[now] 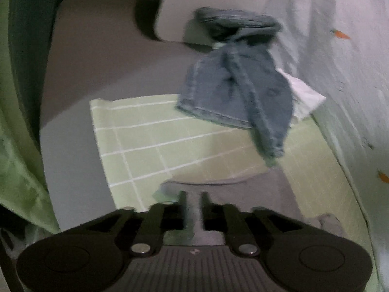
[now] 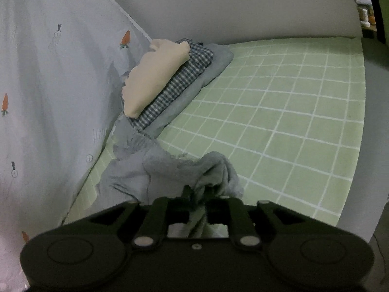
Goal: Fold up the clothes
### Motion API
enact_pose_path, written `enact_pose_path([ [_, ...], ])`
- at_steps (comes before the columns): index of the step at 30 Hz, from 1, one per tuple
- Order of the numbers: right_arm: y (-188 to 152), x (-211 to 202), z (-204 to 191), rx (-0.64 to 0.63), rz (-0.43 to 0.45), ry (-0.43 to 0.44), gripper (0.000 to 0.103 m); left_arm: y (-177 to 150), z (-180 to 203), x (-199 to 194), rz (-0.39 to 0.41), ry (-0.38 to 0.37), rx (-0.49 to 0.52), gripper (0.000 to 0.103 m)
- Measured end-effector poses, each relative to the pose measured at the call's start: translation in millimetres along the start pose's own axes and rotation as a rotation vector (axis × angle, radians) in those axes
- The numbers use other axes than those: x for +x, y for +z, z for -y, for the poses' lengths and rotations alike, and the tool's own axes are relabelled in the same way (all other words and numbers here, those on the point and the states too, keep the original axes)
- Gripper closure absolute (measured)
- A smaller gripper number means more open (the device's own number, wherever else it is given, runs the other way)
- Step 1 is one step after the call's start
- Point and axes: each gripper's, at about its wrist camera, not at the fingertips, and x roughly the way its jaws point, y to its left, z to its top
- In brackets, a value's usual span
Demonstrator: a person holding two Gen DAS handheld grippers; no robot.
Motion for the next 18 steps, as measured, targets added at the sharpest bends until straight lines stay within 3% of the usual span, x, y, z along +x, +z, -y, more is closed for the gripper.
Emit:
enact_pose_path([
  [6,13.7,-1.8,7.4,0.023,0.002,-0.002,0.065,-31.4,41.4,-26.7,0.027,0.005,0.178,0.044],
  [11,32.5,-4.0,25.5,0.097,0.027,-0.021,0.064,-79.5,90.1,-35.0,-0.034,-0.065,0.330,0.024],
  [15,46.5,10.7,26.6,0.064,0.013,-0.078,0.065,-134.3,141.4,-27.7,-0.125,-0.114,0.508,0.021],
  [18,51.1,32.4,12.9,-0.068,-0.018,-0.113,0.065,-176.5,177.5,-23.4,-0.187,-0.149,0.635,0.021],
])
